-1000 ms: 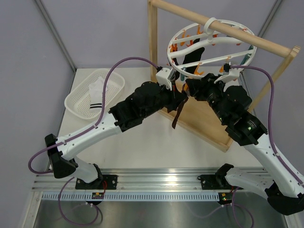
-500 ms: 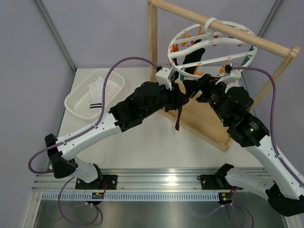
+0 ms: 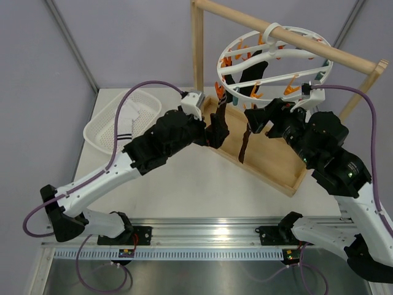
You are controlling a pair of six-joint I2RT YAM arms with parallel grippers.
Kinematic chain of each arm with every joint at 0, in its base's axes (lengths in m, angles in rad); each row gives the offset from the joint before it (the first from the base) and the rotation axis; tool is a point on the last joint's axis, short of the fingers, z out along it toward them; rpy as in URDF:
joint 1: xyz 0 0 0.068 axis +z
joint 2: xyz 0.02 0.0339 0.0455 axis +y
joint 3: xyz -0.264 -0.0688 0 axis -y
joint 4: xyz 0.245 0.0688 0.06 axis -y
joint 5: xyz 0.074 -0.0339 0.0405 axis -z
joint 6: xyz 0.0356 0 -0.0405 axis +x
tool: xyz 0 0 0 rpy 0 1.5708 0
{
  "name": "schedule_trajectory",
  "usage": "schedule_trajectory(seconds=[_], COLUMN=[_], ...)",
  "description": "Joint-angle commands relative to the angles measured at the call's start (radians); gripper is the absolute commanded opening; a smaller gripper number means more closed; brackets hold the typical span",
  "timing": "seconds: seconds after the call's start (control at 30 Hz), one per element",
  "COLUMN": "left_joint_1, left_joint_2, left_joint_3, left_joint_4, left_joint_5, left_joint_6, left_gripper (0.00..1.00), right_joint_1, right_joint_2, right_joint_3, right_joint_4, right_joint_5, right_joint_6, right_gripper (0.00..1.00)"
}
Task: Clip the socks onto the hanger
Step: Clamp the sock onto the hanger, then open the clamp at the hanger.
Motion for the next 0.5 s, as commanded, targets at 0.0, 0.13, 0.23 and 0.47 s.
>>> schedule_trajectory(seconds=[0.0, 0.13, 0.23, 0.47], left_joint_1=[0.093, 0.264, 0.387, 0.63], left_joint_2=[-0.109, -0.161, -0.188, -0.249], left_joint_3=[-0.053, -0.12, -0.163, -0.284], left_joint_4=[-0.045, -0.16, -0.245, -0.31], left_joint_5=[0.02, 0.095, 0.065, 0.033], left_joint_6=[-0.009, 0.019, 0.085, 0.168], left_gripper=[0.99, 0.99, 0.99, 0.99], right_joint_1=[-0.007, -0.007, -0.007, -0.007], right_joint_2=[-0.019, -0.003, -0.022, 0.023], right_joint_3=[0.117, 0.24, 0.249, 0.257], right_joint_4=[-0.156, -0.311, -0.322, -0.299], right_joint_5=[0.017, 0.082, 0.201, 0.297], right_joint_6=[-0.032, -0.069, -0.13, -0.267], right_gripper=[0.83, 0.83, 0.85, 0.87])
